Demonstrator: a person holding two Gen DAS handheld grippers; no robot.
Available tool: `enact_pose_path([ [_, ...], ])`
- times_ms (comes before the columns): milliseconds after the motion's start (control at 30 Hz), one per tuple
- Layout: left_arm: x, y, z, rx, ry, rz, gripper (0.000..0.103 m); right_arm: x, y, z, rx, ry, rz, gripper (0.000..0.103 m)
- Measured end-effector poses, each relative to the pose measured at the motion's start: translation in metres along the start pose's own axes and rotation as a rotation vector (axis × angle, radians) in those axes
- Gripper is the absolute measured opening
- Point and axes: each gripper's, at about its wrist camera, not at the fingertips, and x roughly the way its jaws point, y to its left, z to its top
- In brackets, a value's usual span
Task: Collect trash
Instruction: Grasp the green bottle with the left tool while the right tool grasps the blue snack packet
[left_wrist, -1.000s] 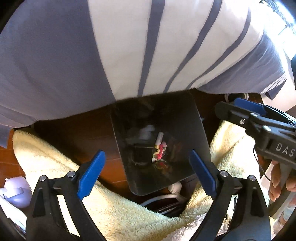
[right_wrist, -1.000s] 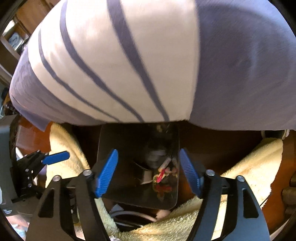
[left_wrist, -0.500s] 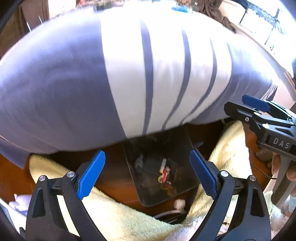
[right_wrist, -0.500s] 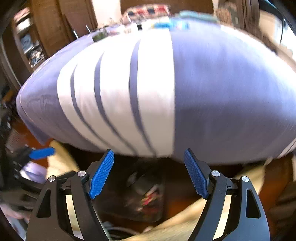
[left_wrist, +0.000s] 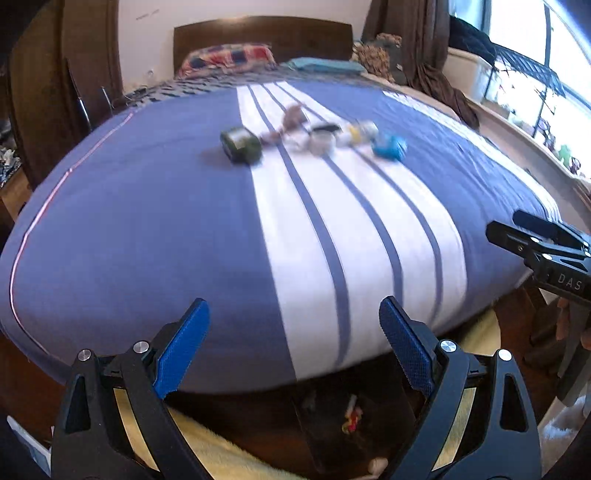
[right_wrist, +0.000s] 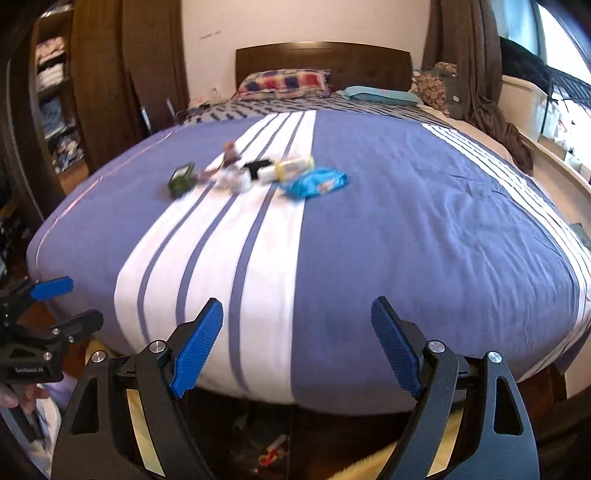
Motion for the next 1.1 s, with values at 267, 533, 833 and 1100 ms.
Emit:
enact_pose_path([
  [267, 0.024, 0.027, 0.046, -0.053, -0.030, 0.049, 0.088, 0.040, -0.016, 0.044, 0.059, -0.008, -0.007, 0.084],
  [533, 0.062, 0.042, 0.089, -0.049, -0.010, 0.107, 0.088, 0.090, -0.011, 0.084, 0.070, 0.021, -0.050, 0.084],
  [833, 0.096, 0.056, 0.139, -0.089, -0.029, 0.135, 0.088, 0.136, -0.013, 0.116, 0.165, 0.060, -0.057, 0.084],
  [1100, 0.144, 0.060, 0.158, -0.095, 0.046, 0.182, 0.085, 0.166, -0.006, 0.114, 0.174, 0.122, -0.095, 0.084],
])
